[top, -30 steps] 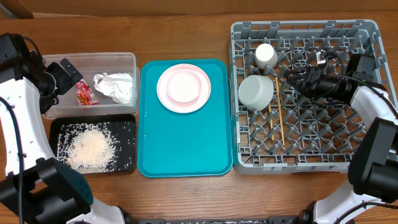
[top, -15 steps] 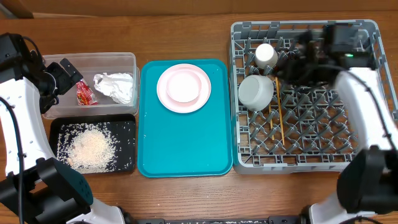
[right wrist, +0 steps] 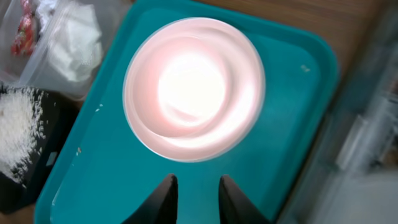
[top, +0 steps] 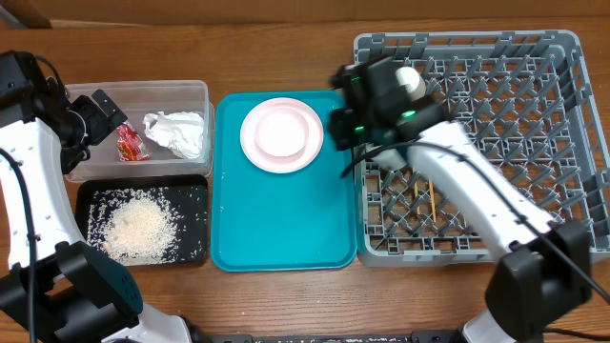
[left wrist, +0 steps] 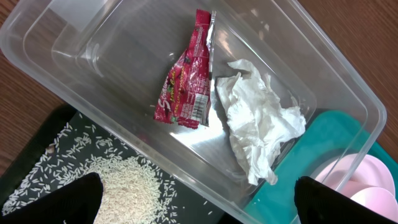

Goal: Sort waste into correct bins and load items into the dishwasher
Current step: 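Move the right gripper back to the pink bowl on the tray, then grasp the pink bowl rim with the right gripper and lift, then set the pink bowl in the rack below the white bowl, then withdraw the right gripper and reach to the white plate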

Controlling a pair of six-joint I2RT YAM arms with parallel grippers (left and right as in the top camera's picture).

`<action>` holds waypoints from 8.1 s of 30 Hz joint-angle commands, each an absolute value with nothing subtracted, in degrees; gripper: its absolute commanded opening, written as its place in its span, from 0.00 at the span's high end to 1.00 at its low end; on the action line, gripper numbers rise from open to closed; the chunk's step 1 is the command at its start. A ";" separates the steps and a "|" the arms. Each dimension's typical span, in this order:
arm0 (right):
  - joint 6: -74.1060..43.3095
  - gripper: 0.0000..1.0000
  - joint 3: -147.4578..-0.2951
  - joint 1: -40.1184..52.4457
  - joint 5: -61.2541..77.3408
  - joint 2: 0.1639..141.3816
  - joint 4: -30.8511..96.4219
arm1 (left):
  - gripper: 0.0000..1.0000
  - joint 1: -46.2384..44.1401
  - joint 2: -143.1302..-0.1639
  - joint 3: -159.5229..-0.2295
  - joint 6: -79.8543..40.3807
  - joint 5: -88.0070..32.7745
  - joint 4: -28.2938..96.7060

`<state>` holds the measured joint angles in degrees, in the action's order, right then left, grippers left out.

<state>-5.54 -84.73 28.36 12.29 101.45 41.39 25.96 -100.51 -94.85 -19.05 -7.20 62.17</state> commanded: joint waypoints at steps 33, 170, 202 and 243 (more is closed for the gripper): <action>4.97 0.78 -84.75 42.26 -3.86 120.70 22.04 | 0.00 25.74 -98.98 -94.76 -17.78 -6.87 62.15; -30.94 0.78 -37.04 -10.87 60.01 68.38 20.38 | 0.00 25.74 -98.98 -94.76 -17.78 -6.87 62.15; -10.37 0.96 -72.71 8.51 18.37 68.77 61.39 | 0.00 25.74 -98.98 -94.76 -17.78 -6.87 62.15; -17.58 0.90 -82.43 24.05 7.81 86.06 57.93 | 0.00 25.74 -98.98 -94.76 -17.78 -6.87 62.15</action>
